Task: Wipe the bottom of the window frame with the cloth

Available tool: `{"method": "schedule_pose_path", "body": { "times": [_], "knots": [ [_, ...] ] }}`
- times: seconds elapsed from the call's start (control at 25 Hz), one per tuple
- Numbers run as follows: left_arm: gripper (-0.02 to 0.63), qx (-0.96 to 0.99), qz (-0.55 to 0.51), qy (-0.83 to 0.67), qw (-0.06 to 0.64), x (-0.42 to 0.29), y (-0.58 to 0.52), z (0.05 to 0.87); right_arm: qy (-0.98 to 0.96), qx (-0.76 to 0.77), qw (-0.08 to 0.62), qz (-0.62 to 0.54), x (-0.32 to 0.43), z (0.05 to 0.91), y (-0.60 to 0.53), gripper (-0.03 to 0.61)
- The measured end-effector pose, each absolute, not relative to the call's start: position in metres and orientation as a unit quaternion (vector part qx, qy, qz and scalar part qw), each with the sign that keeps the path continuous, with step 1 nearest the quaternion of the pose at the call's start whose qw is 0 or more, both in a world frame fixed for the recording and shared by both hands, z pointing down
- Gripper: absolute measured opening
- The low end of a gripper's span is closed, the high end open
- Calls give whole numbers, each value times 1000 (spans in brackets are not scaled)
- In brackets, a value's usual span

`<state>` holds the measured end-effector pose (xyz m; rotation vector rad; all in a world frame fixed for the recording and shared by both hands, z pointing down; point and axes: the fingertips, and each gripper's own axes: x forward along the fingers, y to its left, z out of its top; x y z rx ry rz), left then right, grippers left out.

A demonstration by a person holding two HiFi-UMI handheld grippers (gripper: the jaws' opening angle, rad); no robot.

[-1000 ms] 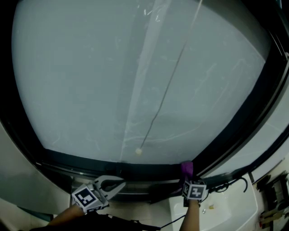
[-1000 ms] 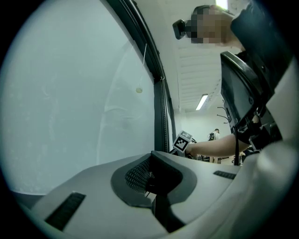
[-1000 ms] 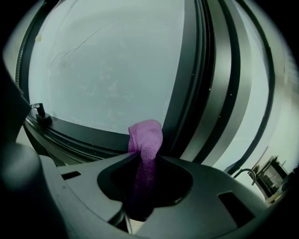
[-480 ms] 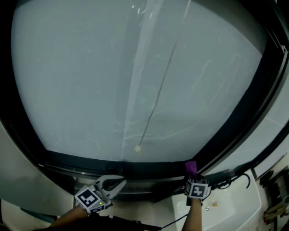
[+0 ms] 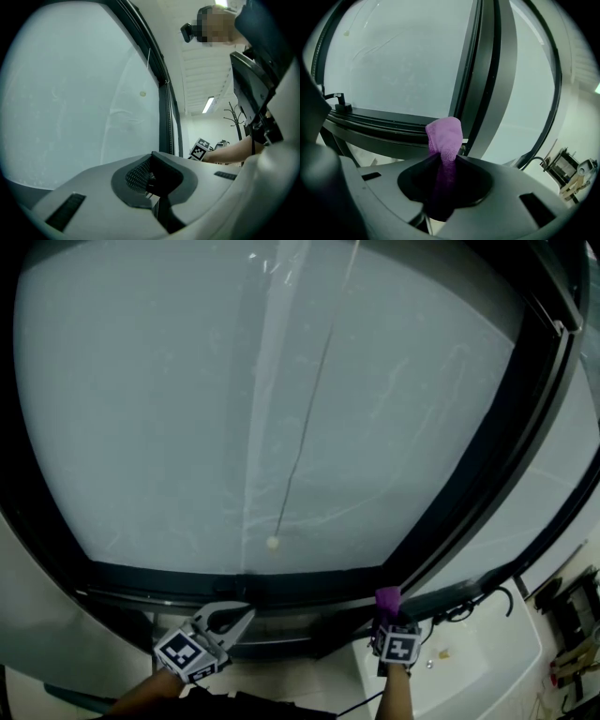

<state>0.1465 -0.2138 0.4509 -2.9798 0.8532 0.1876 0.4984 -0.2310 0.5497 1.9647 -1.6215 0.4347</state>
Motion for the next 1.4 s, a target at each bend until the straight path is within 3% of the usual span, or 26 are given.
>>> {"method": "schedule_pose_path", "body": {
  "times": [0.32,0.48,0.72,1.4],
  "knots": [
    [5,-964,58,258,14,149,-213,449,-658,732,80,158,450,523,-187,87],
    [5,-963,66,262,2,150,-209,447,-663,739,27,121,421,500,-156,87],
    [5,-960,65,271,-8,148,-210,445,-652,756,43,41,387,485,-123,85],
    [5,-960,53,273,18,152,-208,446,-646,762,34,21,381,475,-122,82]
  ]
}}
